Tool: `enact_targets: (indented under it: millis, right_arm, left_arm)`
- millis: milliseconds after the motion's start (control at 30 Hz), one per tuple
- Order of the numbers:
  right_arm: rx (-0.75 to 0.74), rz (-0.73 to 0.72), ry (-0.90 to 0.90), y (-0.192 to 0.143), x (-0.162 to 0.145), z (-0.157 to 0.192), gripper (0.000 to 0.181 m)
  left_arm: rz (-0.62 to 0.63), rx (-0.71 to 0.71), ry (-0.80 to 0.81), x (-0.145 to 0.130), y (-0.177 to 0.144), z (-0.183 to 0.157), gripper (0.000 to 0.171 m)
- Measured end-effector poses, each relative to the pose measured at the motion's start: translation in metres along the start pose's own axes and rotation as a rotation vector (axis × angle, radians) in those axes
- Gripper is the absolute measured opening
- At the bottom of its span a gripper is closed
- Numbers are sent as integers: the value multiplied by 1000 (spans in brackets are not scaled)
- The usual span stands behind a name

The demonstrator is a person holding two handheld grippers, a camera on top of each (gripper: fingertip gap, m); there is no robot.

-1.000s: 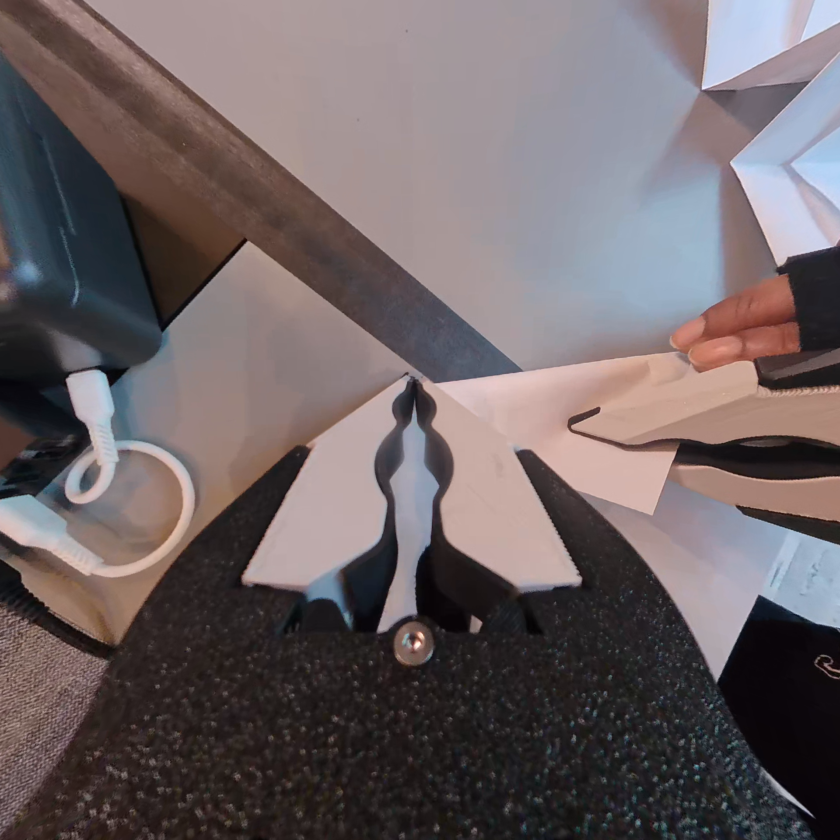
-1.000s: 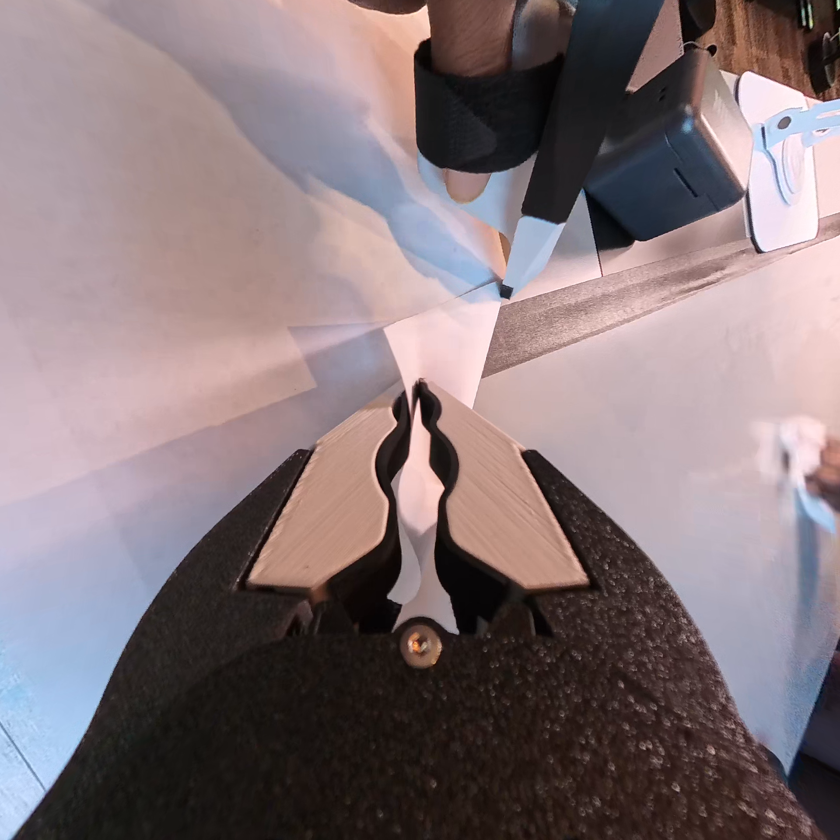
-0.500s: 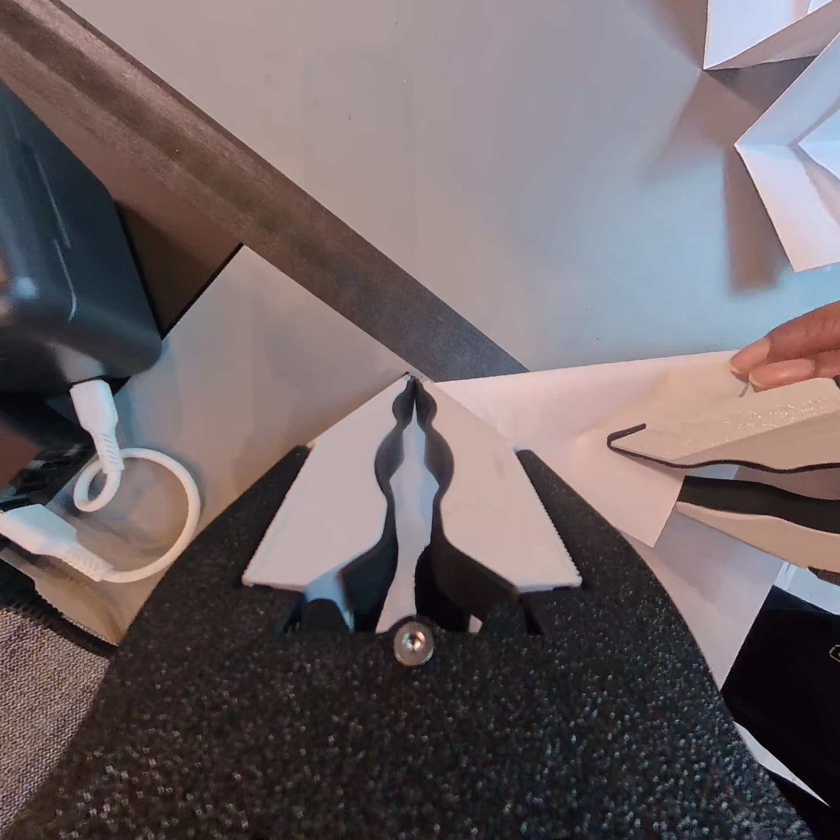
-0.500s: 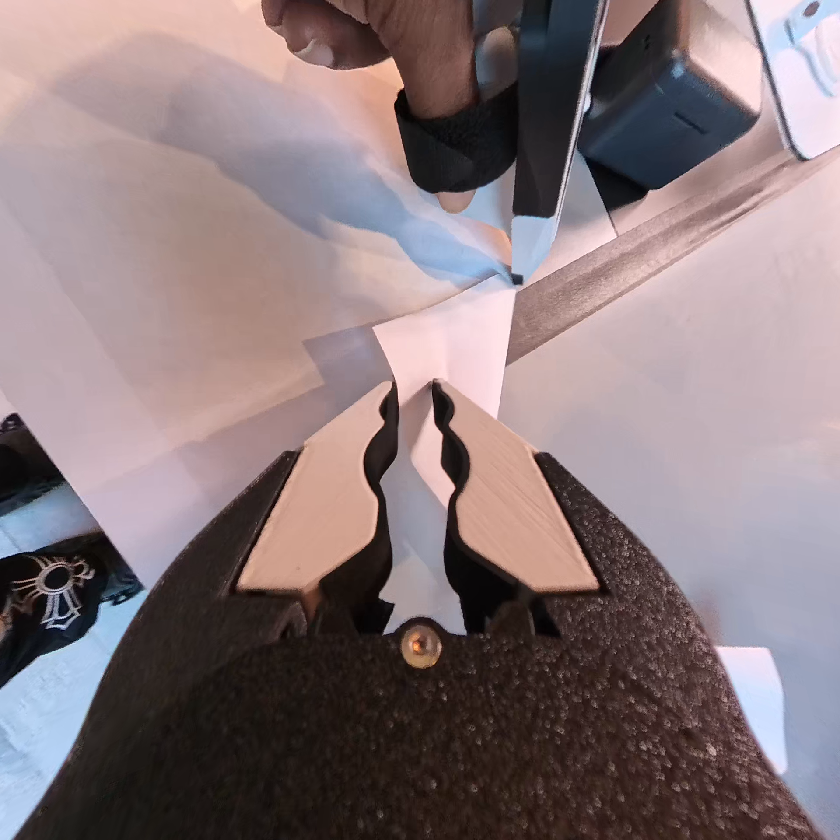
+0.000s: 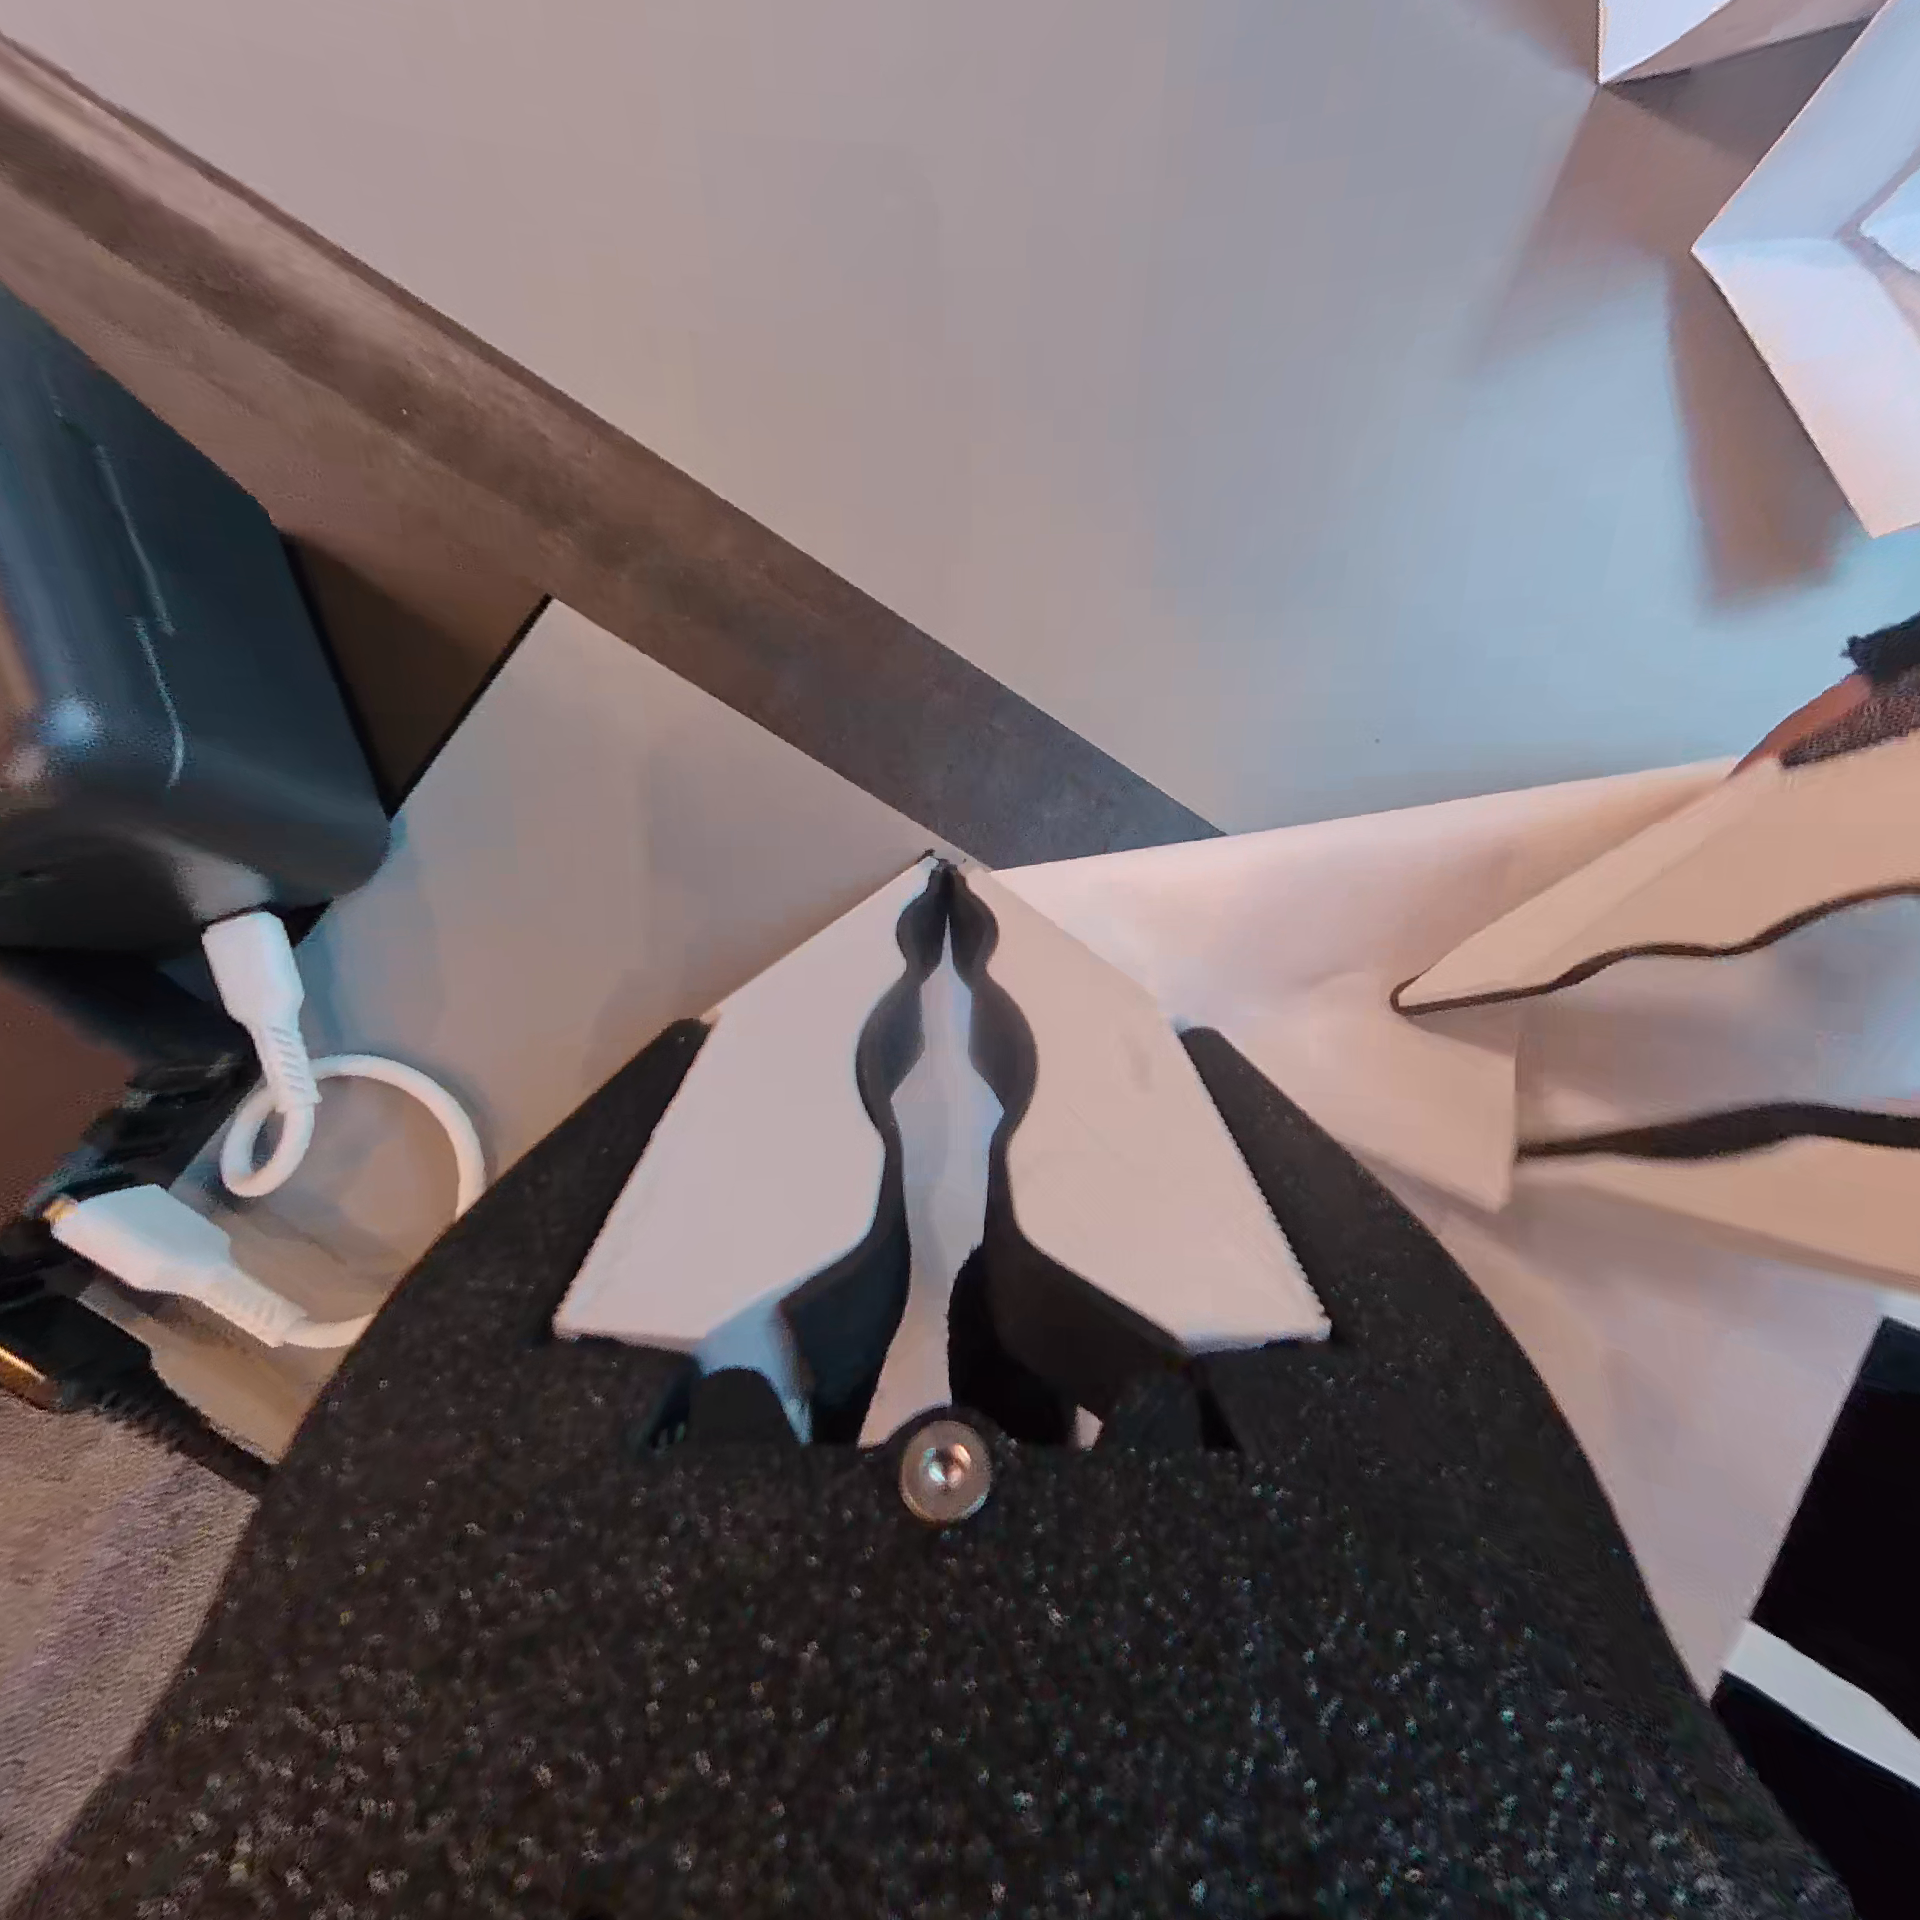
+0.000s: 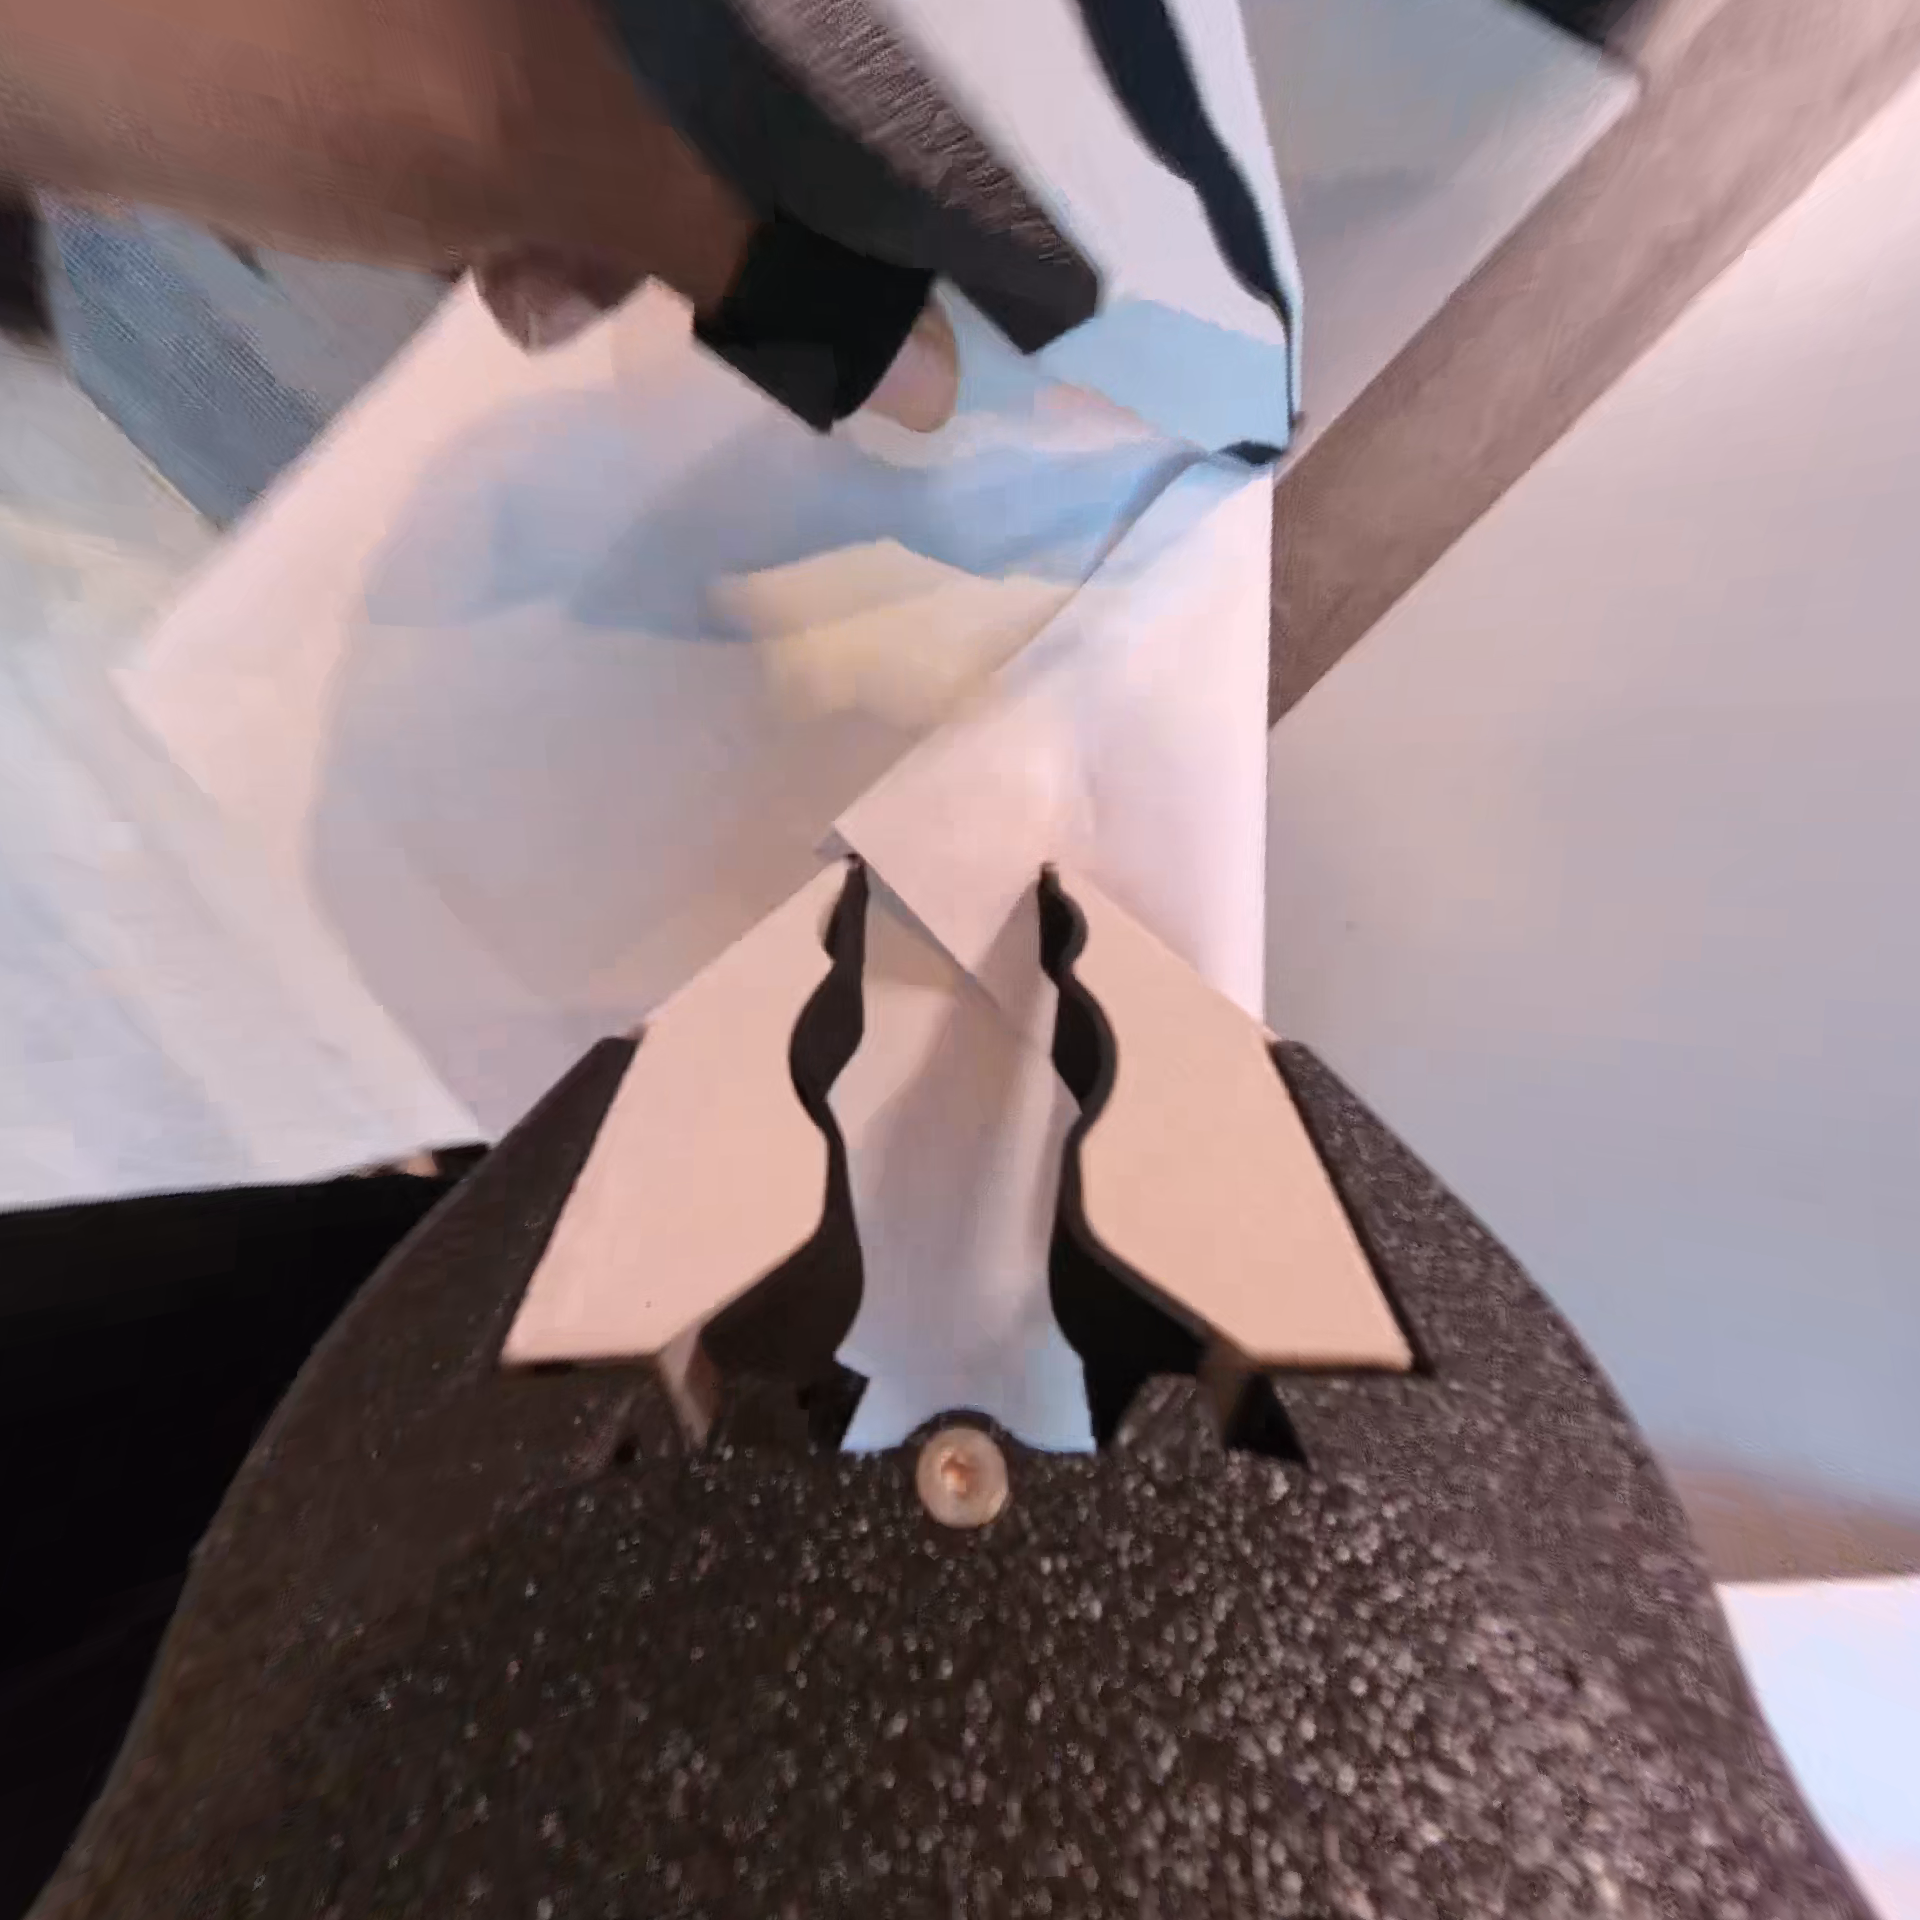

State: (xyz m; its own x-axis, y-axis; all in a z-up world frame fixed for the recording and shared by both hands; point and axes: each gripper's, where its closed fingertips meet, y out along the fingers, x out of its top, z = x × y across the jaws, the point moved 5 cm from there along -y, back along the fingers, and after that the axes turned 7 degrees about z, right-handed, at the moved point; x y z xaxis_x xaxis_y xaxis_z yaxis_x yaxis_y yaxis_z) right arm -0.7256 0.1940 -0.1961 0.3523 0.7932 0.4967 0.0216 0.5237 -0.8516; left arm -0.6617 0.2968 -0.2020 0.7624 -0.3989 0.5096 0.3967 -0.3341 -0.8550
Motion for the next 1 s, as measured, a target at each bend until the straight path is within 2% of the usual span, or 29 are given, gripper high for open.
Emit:
enact_targets:
  millis: [67, 167, 233, 400, 533, 667, 767, 900, 1000]
  right_arm:
    - [108, -20, 124, -2, 1, 2, 44]
    - [189, -30, 226, -4, 4, 2, 53]
    - [250, -36, 318, -5, 6, -1, 53]
    - [361, -37, 553, -4, 6, -16, 34]
    - [220, 24, 495, 1, 1, -24, 1]
    - [77, 111, 304, 2, 5, -21, 0]
    - [-26, 149, 212, 2, 7, -17, 0]
    - [-57, 144, 221, 3, 7, -16, 0]
    - [-58, 128, 241, 3, 6, -16, 0]
  left_arm:
    - [-10, 10, 12, -1, 0, 0, 0]
    - [-17, 5, 6, -1, 0, 0, 0]
    - [-24, 9, 14, -1, 0, 0, 0]
    - [-42, 7, 15, -2, 0, 0, 0]
    - [-40, 10, 14, -2, 0, 0, 0]
    - [-35, 1, -6, -1, 0, 0, 0]
    - [-6, -28, -89, 0, -2, 1, 0]
    - [-115, -126, -212, 5, -31, -10, 0]
    - [-67, -188, -263, -14, -33, -36, 0]
